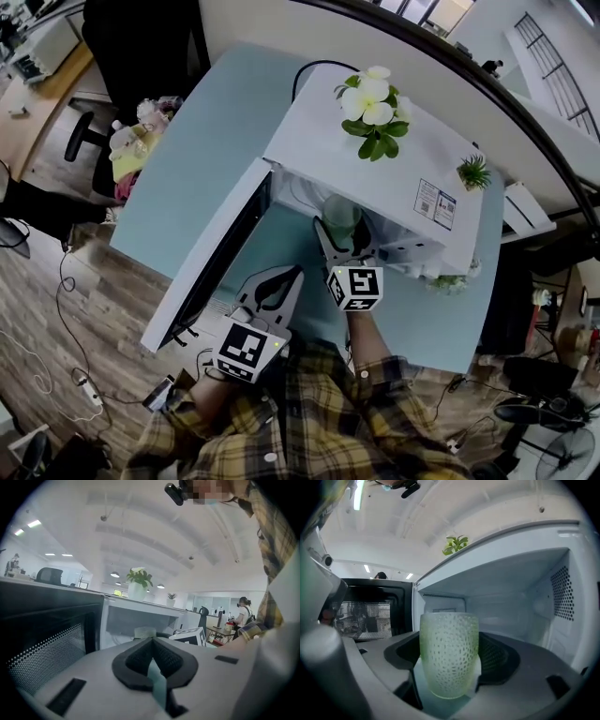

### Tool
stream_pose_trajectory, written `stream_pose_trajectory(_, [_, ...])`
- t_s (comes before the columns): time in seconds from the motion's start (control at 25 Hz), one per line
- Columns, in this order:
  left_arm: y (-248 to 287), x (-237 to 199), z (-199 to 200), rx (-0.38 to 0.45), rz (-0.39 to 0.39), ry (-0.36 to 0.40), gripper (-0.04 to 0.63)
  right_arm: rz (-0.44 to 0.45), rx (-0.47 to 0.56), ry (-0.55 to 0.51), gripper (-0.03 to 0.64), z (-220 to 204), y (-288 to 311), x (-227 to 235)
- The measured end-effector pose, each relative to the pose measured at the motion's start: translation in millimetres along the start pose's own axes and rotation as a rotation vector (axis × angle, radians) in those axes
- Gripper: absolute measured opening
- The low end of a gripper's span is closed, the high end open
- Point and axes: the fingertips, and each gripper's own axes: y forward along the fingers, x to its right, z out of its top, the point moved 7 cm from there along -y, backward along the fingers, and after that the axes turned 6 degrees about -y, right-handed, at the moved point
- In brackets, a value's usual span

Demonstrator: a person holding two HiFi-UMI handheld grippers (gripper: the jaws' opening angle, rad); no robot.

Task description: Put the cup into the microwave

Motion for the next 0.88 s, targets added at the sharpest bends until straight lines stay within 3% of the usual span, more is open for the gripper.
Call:
stream_pose_trajectory(0.56, [-2.8,-9.3,-9.1,-0.025,-0.019,0.004,-0.008,-0.066,0.02,0.016,0.368,-3.6,15.9,11.1])
stream_pose_trajectory(0.88, [-12.1,-10.5,-14.5,-0.035,-0.027,0.01,-0.008,-0.117,-0.027,0.037,0.368,-11.4,19.7,13.9])
